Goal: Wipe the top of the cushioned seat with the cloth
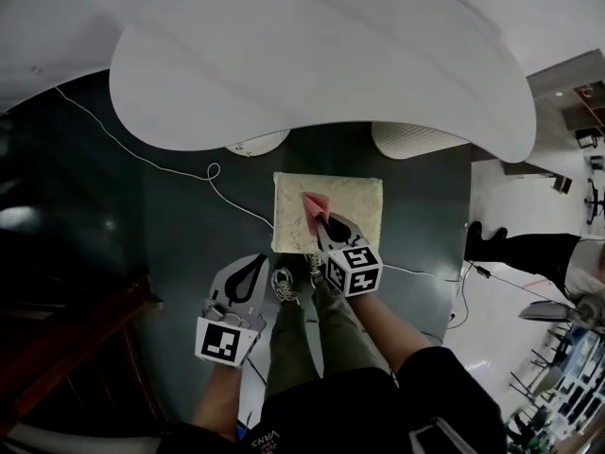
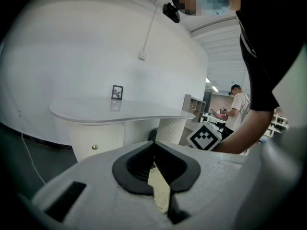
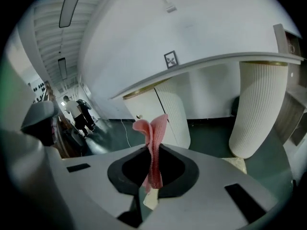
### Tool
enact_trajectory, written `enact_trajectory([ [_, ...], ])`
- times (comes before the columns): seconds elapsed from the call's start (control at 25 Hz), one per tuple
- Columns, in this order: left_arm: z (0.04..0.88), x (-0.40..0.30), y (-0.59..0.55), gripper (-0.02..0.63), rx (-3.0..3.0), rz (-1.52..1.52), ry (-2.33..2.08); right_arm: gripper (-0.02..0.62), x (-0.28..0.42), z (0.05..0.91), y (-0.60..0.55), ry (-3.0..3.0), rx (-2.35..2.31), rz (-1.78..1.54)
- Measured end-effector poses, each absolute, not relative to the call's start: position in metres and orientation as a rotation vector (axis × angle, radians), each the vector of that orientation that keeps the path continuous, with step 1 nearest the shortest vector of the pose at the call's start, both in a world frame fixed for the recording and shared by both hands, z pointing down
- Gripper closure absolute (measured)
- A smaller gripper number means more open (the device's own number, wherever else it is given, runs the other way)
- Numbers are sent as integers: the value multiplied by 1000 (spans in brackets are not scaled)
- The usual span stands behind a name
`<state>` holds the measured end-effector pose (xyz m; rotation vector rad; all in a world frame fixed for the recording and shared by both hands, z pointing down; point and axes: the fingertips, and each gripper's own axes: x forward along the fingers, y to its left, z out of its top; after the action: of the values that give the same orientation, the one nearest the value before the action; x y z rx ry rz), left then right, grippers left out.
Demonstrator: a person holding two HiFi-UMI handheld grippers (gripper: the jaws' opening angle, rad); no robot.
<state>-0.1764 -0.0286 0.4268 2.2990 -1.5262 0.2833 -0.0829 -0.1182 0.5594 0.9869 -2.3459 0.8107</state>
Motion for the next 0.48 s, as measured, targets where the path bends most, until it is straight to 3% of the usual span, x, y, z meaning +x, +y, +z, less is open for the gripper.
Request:
enact_trajectory([
  [0.48,492,-185,-11,589,2091,293,-1614,569,-145,676,-125,-2272,790,837],
])
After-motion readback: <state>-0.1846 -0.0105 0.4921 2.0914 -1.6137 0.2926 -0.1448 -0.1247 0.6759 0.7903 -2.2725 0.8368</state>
